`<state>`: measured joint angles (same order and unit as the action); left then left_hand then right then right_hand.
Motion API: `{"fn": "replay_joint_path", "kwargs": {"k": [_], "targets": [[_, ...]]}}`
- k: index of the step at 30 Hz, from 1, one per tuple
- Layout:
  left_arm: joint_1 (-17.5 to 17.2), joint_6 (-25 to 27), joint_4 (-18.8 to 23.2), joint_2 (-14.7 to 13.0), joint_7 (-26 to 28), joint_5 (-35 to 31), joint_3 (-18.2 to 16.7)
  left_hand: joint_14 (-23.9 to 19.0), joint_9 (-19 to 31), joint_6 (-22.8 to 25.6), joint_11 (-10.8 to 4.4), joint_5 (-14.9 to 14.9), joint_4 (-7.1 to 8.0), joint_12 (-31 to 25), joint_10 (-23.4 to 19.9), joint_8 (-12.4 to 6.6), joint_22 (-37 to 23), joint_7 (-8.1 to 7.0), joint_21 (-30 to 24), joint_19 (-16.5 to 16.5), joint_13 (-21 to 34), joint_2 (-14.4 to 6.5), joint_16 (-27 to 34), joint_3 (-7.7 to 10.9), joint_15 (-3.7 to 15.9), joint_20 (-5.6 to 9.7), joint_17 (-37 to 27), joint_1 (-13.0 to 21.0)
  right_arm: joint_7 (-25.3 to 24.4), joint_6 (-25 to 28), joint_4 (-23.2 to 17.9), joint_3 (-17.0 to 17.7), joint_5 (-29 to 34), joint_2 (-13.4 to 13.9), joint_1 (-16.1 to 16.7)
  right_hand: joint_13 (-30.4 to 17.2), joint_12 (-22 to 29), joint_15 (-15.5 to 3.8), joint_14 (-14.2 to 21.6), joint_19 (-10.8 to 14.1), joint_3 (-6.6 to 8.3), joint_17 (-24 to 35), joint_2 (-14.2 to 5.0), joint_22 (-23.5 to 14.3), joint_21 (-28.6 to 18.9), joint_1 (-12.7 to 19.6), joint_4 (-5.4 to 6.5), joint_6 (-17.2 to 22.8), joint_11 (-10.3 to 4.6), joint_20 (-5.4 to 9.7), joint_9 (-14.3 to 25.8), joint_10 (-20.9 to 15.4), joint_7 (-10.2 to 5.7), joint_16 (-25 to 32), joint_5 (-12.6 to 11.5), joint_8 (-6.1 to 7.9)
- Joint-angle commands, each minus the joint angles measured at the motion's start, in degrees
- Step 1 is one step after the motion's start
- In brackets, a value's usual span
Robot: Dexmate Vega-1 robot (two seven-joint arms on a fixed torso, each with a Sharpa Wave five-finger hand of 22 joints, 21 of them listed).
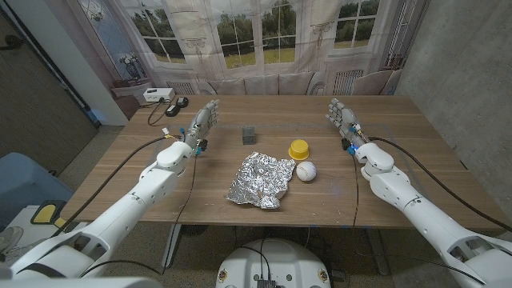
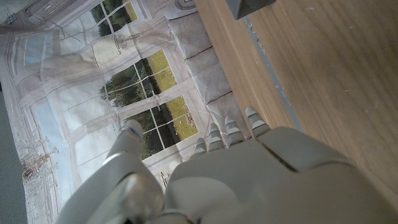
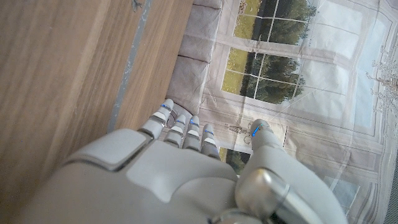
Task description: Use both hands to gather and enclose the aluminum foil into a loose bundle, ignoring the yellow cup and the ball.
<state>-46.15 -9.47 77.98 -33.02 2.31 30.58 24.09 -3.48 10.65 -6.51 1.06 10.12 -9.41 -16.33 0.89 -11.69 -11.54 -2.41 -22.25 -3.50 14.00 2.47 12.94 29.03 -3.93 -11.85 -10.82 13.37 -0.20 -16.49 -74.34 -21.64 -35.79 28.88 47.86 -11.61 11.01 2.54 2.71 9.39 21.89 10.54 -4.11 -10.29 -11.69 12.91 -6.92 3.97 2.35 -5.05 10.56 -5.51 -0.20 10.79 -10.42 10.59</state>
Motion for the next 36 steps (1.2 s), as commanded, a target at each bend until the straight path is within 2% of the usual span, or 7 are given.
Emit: {"fn": "replay_joint_path", "kwargs": {"k": [1, 8, 11, 13, 16, 24, 36], "targets": [[-0.6, 8.0, 6.9, -5.0, 2.9, -5.0, 2.0, -3.5, 0.1, 0.9, -0.41, 0.5, -0.22, -0.8, -1.7, -0.61, -0.2, 0.31, -0.9, 2.6, 0.3, 1.2, 1.1, -0.31, 1.07, 0.10, -0.2, 1.5, -1.1, -0.5, -1.6, 0.2, 0.1, 0.2, 1.6, -0.3, 0.0, 0.14, 0.1, 0.1, -0.06, 0.1, 0.10, -0.2, 0.0, 0.4, -0.30, -0.2, -0.17, -0.48, 0.1, 0.2, -0.02, 0.0, -0.4, -0.05], [-1.6, 10.3, 10.4, -7.4, 3.4, -7.3, 2.7, -6.2, 0.1, 2.3, -1.47, 0.9, -0.37, -1.4, -4.0, -0.94, -0.2, 0.52, -1.5, 4.7, 0.3, 1.6, 1.7, -0.17, 1.88, 0.34, -0.3, 3.8, -1.7, -0.5, -2.8, 0.3, 0.1, 0.4, 2.9, -0.2, 0.1, 0.46, 0.0, 0.1, -0.18, 0.1, 0.12, -0.2, -0.1, 0.3, -0.30, -0.2, 0.01, -0.54, 0.1, 0.2, 0.03, 0.1, -0.4, 0.01], [-2.0, 10.3, 11.5, -8.4, 3.2, -8.4, 3.0, -5.1, 0.1, 3.4, -4.11, 1.2, -0.58, -1.3, -4.8, -1.20, -0.2, 0.33, -1.4, 4.9, 0.1, 1.6, 0.8, 0.27, 2.25, 0.51, -0.2, 6.6, -2.0, -0.7, -3.4, 0.4, 0.1, 0.5, 3.6, -0.2, 0.1, 0.53, 0.1, 0.1, -0.22, 0.2, 0.11, -0.2, -0.1, 0.3, -0.29, -0.2, -0.01, -0.58, 0.1, 0.1, 0.05, 0.1, -0.4, 0.05], [-2.3, 10.9, 12.6, -9.1, 2.8, -8.9, 3.1, -3.6, 0.1, 5.0, -6.21, 1.3, -0.34, -1.0, -4.9, -1.52, -0.2, -1.10, -1.0, 4.3, -0.2, 1.6, -0.2, 0.37, 1.29, 0.47, -0.1, 8.5, -2.1, -0.9, -3.7, 0.5, 0.0, 0.5, 4.1, -0.2, 0.1, 0.53, 0.1, 0.1, -0.25, 0.2, 0.09, -0.2, -0.1, 0.2, -0.28, -0.2, 0.05, -0.59, 0.1, 0.2, 0.04, 0.2, -0.4, 0.07], [-2.4, 12.6, 14.5, -10.5, 2.1, -9.7, 3.5, -2.5, 0.1, 7.8, -6.31, 1.3, -0.02, -0.8, -5.2, -2.22, -0.2, -2.69, -0.6, 3.7, -0.4, 1.7, -0.8, 0.14, 0.37, 0.37, -0.1, 9.3, -2.4, -1.2, -4.3, 0.7, 0.0, 0.6, 4.7, -0.2, 0.2, 0.55, 0.1, 0.1, -0.28, 0.2, 0.07, -0.2, -0.1, 0.2, -0.26, -0.2, 0.08, -0.61, 0.1, 0.1, 0.10, 0.2, -0.4, 0.09], [-2.8, 15.4, 18.9, -13.2, 1.3, -12.6, 4.4, -1.0, 0.1, 8.6, -5.62, 1.3, 0.40, -0.2, -4.7, -1.82, -0.2, -2.16, 0.1, 2.6, -0.6, 1.7, -1.4, -0.36, -0.17, 0.29, -0.1, 10.1, -3.3, -1.7, -6.1, 1.0, 0.1, 0.9, 6.6, -0.2, 0.3, 0.57, 0.2, 0.1, -0.36, 0.2, -0.05, -0.3, -0.1, 0.1, -0.20, -0.2, -0.03, -0.60, 0.1, -0.1, 0.09, 0.3, -0.3, 0.14], [-2.2, 19.0, 24.0, -17.1, -2.4, -17.0, 6.2, -1.7, 0.1, 7.7, -7.44, 1.6, 0.00, 0.0, -5.8, -0.93, -0.2, -2.78, -0.1, 3.7, -1.1, 1.5, -1.1, -0.29, 0.42, 0.28, 0.0, 12.6, -5.2, -2.6, -9.1, 1.8, 0.3, 1.4, 9.8, -0.2, 0.3, 0.60, 0.3, 0.2, -0.48, 0.3, -0.16, -0.3, -0.2, 0.0, -0.13, -0.1, 0.03, -0.58, 0.1, -0.1, -0.01, 0.4, -0.3, 0.22]]}}
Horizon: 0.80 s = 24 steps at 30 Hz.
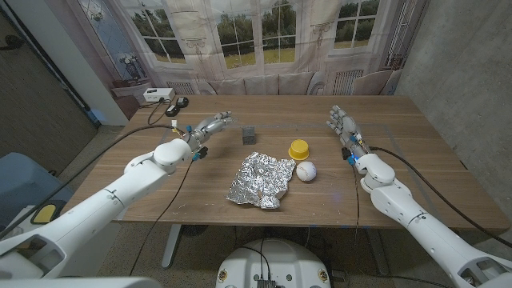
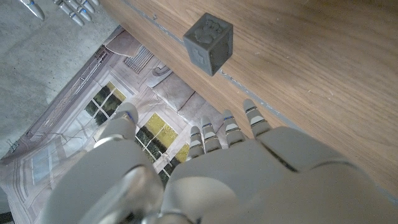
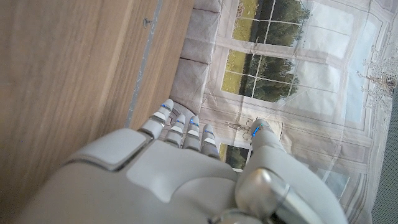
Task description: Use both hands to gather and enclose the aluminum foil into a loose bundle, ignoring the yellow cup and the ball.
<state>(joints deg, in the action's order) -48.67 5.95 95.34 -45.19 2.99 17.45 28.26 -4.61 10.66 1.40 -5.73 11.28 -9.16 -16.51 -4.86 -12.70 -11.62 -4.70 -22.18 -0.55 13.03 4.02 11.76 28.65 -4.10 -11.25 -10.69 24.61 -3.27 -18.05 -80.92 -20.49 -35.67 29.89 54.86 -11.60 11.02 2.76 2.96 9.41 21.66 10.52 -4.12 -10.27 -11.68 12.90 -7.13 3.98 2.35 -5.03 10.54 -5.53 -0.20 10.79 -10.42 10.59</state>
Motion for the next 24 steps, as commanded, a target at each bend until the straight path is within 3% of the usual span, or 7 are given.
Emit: {"fn": "replay_joint_path", "kwargs": {"k": [1, 3, 6, 9, 17, 24], "targets": [[0.6, 4.0, 7.0, -5.3, -3.8, -4.1, 2.3, -0.8, 0.0, -0.1, -0.87, 0.5, -0.37, 0.3, -0.2, 0.07, -0.1, -0.57, -0.1, 0.9, -0.2, 0.0, 0.1, 0.13, 0.86, -0.47, -0.1, 1.9, -2.3, -1.2, -2.7, 0.7, 0.3, 0.4, 3.0, -0.2, 0.4, 0.37, 0.1, 0.2, -0.26, 0.3, -0.17, -0.3, -0.2, 0.0, 0.09, 0.0, 0.04, -0.58, 0.1, -0.2, -0.03, 0.4, -0.3, 0.22], [1.2, 5.1, 7.7, -5.9, -5.2, -4.6, 2.7, -0.7, 0.0, 0.3, -0.73, 0.6, -0.53, 0.4, -0.2, -0.05, 0.0, -0.83, -0.1, 0.9, -0.3, 0.1, 0.0, 0.17, 0.82, -0.58, -0.1, 2.7, -2.6, -1.3, -3.0, 0.8, 0.4, 0.4, 3.3, -0.2, 0.4, 0.39, 0.1, 0.2, -0.29, 0.3, -0.18, -0.3, -0.2, 0.0, 0.11, 0.0, 0.08, -0.59, 0.1, -0.2, -0.04, 0.5, -0.3, 0.23], [2.3, 7.4, 9.1, -6.9, -7.1, -5.5, 3.5, 0.1, 0.1, 1.6, 1.53, 1.0, -0.55, 0.8, 0.0, -0.30, 0.0, -0.31, 0.2, 0.9, -0.5, 0.5, -0.3, -0.01, 0.57, -0.64, -0.1, 4.3, -2.7, -1.5, -3.3, 0.9, 0.4, 0.4, 3.6, -0.2, 0.4, 0.41, 0.2, 0.2, -0.33, 0.3, -0.21, -0.3, -0.2, -0.1, 0.14, 0.0, 0.12, -0.52, 0.1, -0.2, -0.07, 0.5, -0.3, 0.26], [3.0, 9.5, 10.7, -7.7, -8.1, -6.8, 4.1, 0.3, 0.1, 1.9, 2.45, 1.1, -0.43, 0.8, -0.3, -0.28, 0.0, -0.05, 0.4, 0.6, -0.5, 0.7, -0.4, -0.24, 0.53, -0.59, -0.1, 4.9, -2.9, -1.6, -3.5, 1.0, 0.5, 0.4, 3.8, -0.2, 0.4, 0.40, 0.2, 0.3, -0.37, 0.3, -0.25, -0.3, -0.2, -0.1, 0.17, 0.0, 0.19, -0.53, 0.1, -0.3, -0.04, 0.5, -0.3, 0.27], [3.7, 13.4, 14.7, -8.9, -8.0, -11.2, 5.5, -2.3, 0.1, 2.7, 0.69, 1.4, -0.11, 0.6, -2.0, -0.04, 0.0, 0.05, 0.2, 1.6, -0.6, 1.3, 0.6, -1.02, 1.97, -0.24, -0.1, 6.2, -2.6, -2.2, -3.3, 1.3, 0.2, 0.3, 4.2, -0.2, 0.5, 0.46, 0.2, 0.2, -0.44, 0.4, -0.40, -0.3, -0.2, -0.2, 0.24, 0.1, 0.28, -0.45, 0.1, -0.3, -0.11, 0.6, -0.3, 0.32], [5.0, 18.0, 18.2, -9.4, -8.8, -15.5, 7.2, -8.0, 0.2, 4.3, -0.61, 1.8, -0.03, -0.2, -6.1, 0.06, -0.1, -0.81, -1.0, 5.6, -0.9, 0.9, 2.0, -1.67, 5.65, 2.33, -0.2, 10.2, -2.4, -3.0, -3.2, 1.6, -0.1, 0.3, 4.7, -0.2, 0.5, 0.43, 0.2, 0.2, -0.56, 0.4, -0.47, -0.3, -0.2, -0.4, 0.33, 0.2, 0.18, -0.50, 0.1, -0.4, -0.17, 0.6, -0.3, 0.36]]}}
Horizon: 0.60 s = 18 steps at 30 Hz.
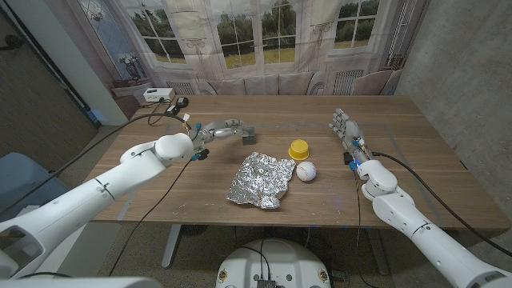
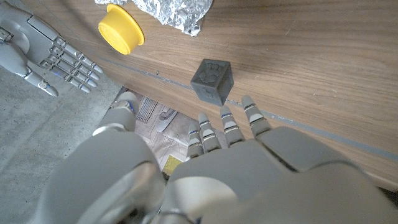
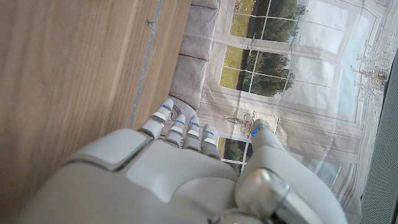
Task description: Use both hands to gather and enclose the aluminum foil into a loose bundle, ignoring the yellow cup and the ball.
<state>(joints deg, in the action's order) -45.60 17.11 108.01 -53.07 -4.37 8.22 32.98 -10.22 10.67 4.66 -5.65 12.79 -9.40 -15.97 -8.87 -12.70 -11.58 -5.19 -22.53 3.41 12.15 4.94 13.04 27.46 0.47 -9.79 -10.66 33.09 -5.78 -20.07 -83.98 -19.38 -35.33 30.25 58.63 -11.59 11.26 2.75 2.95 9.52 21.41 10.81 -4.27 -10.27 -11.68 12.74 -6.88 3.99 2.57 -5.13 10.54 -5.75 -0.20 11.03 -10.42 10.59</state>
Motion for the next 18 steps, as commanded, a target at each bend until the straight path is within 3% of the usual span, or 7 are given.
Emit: {"fn": "replay_joint_path", "kwargs": {"k": [1, 8, 10, 17, 18], "targets": [[2.2, 7.8, 5.9, -1.5, -1.7, -7.0, 2.9, -2.5, 0.2, 1.2, -0.66, 0.2, 0.24, -0.8, -2.4, 0.02, -0.2, -0.31, -0.7, 1.8, 0.0, 0.0, 0.8, -0.53, 1.10, 1.09, -0.2, 1.8, 0.2, -1.1, -0.1, 0.6, -0.5, -0.1, 1.0, -0.2, 0.3, 0.46, 0.2, 0.1, -0.32, 0.1, -0.32, -0.3, -0.2, -0.2, 0.08, 0.2, -0.14, -0.39, 0.1, -0.2, -0.17, 0.4, -0.3, 0.37], [5.8, 14.7, 8.3, -0.8, -4.6, -13.3, 6.9, -5.8, 0.2, 6.0, -0.20, -0.2, 0.89, -1.7, -6.7, -1.04, -0.5, 0.77, -2.1, 5.0, -0.1, -0.9, 1.6, -1.65, 2.30, 2.74, -0.4, 3.3, 0.4, -1.6, 0.1, 0.9, -0.8, -0.1, 1.3, -0.2, 0.3, 0.44, 0.3, 0.2, -0.44, 0.1, -0.37, -0.3, -0.3, -0.4, 0.17, 0.4, -0.01, -0.36, 0.1, -0.2, -0.29, 0.4, -0.3, 0.43], [7.0, 15.7, 8.1, -0.3, -6.2, -13.9, 7.8, -7.3, 0.2, 8.5, 0.89, -0.6, 1.07, -2.0, -8.4, -1.59, -0.6, 1.34, -2.7, 6.5, -0.1, -1.7, 2.0, -2.02, 2.65, 3.32, -0.5, 3.8, 0.4, -1.7, 0.2, 1.0, -0.8, -0.1, 1.2, -0.2, 0.3, 0.43, 0.3, 0.2, -0.48, 0.1, -0.38, -0.3, -0.3, -0.4, 0.20, 0.4, -0.02, -0.35, 0.1, -0.2, -0.37, 0.4, -0.3, 0.44], [12.5, 21.7, 8.1, 1.4, -11.7, -20.0, 13.1, -10.5, 0.2, 11.2, 1.45, -1.4, 1.22, -2.7, -12.2, -1.82, -1.0, 2.14, -4.2, 9.2, -0.2, -2.5, 3.0, -2.87, 3.23, 3.57, -0.5, 4.4, 0.4, -2.1, 0.5, 1.2, -0.7, -0.1, 1.2, -0.2, 0.3, 0.39, 0.3, 0.2, -0.57, 0.1, -0.40, -0.3, -0.3, -0.6, 0.25, 0.5, 0.07, -0.32, 0.1, -0.2, -0.39, 0.5, -0.3, 0.46], [14.5, 23.8, 8.1, 1.9, -13.6, -22.5, 15.3, -11.3, 0.2, 12.1, 1.43, -1.5, 1.25, -2.7, -12.6, -2.04, -1.0, 2.43, -4.4, 9.6, -0.2, -2.8, 3.2, -2.97, 3.55, 3.67, -0.5, 4.6, 0.4, -2.2, 0.4, 1.3, -0.7, 0.0, 1.3, -0.2, 0.3, 0.42, 0.3, 0.2, -0.59, 0.1, -0.40, -0.3, -0.3, -0.6, 0.26, 0.5, 0.07, -0.35, 0.1, -0.2, -0.36, 0.5, -0.3, 0.46]]}}
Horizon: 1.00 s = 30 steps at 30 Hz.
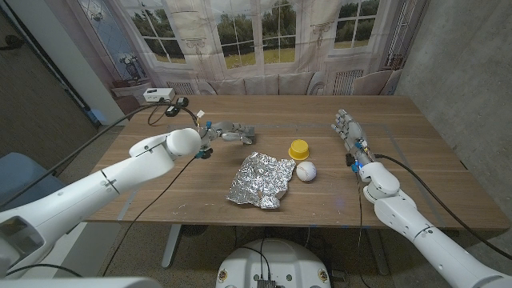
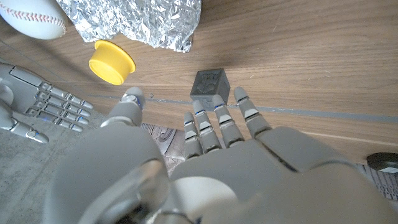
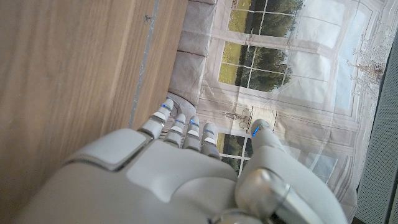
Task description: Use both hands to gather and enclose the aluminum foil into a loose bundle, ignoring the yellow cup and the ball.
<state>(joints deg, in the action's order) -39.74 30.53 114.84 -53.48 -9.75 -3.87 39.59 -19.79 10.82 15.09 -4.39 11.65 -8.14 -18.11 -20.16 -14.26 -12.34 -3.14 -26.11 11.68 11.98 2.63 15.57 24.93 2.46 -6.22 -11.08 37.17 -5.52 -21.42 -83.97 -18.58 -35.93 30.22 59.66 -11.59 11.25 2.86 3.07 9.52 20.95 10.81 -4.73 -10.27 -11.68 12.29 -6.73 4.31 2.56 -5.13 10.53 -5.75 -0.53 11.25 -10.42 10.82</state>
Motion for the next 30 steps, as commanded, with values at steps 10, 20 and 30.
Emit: {"fn": "replay_joint_path", "kwargs": {"k": [10, 20, 30], "targets": [[16.9, 17.2, 0.1, 5.3, -17.5, -23.8, 18.9, -4.7, 0.1, 4.4, -1.05, -0.8, -0.20, -1.3, -5.1, -0.66, -0.6, 0.48, -2.3, 3.8, -0.1, -0.6, 1.5, -1.49, 2.58, 0.52, -0.1, 1.2, 0.2, -1.7, 0.9, 0.6, -0.2, -0.4, 0.3, -0.2, 0.3, 0.28, 0.2, 0.2, -0.21, 0.1, 0.03, -0.3, -0.3, -0.2, 0.10, 0.3, 0.16, -0.33, 0.1, -0.3, -0.15, 0.2, -0.3, 0.27], [19.7, 17.8, -1.6, 7.9, -23.7, -33.6, 23.1, -9.6, 0.2, 12.6, -3.11, -0.1, -0.27, -2.8, -10.9, -2.39, -1.1, 0.24, -4.2, 5.7, 0.9, 0.1, 4.1, -3.89, 5.22, 1.35, -1.7, 2.3, 0.0, -2.6, 2.0, 0.7, -0.1, -1.1, 0.1, -0.2, 0.4, 0.27, 0.2, 0.3, -0.35, 0.2, 0.00, -0.3, -0.3, -0.3, 0.18, 0.5, 0.27, -0.31, 0.1, -0.5, -0.18, 0.3, -0.3, 0.31], [20.7, 17.1, -4.4, 10.5, -28.5, -40.8, 25.3, -12.7, 0.1, 15.9, -3.57, 0.0, -0.21, -4.0, -14.5, -2.83, -1.2, 1.35, -5.3, 6.8, 1.3, -0.9, 6.0, -4.48, 6.05, 1.20, -2.6, 3.5, -0.6, -2.9, 1.9, 0.7, 0.5, -1.2, 0.2, -0.2, 0.5, 0.22, 0.3, 0.3, -0.46, 0.2, -0.09, -0.3, -0.3, -0.5, 0.26, 0.7, 0.41, -0.35, 0.1, -0.7, -0.36, 0.3, -0.3, 0.36]]}}
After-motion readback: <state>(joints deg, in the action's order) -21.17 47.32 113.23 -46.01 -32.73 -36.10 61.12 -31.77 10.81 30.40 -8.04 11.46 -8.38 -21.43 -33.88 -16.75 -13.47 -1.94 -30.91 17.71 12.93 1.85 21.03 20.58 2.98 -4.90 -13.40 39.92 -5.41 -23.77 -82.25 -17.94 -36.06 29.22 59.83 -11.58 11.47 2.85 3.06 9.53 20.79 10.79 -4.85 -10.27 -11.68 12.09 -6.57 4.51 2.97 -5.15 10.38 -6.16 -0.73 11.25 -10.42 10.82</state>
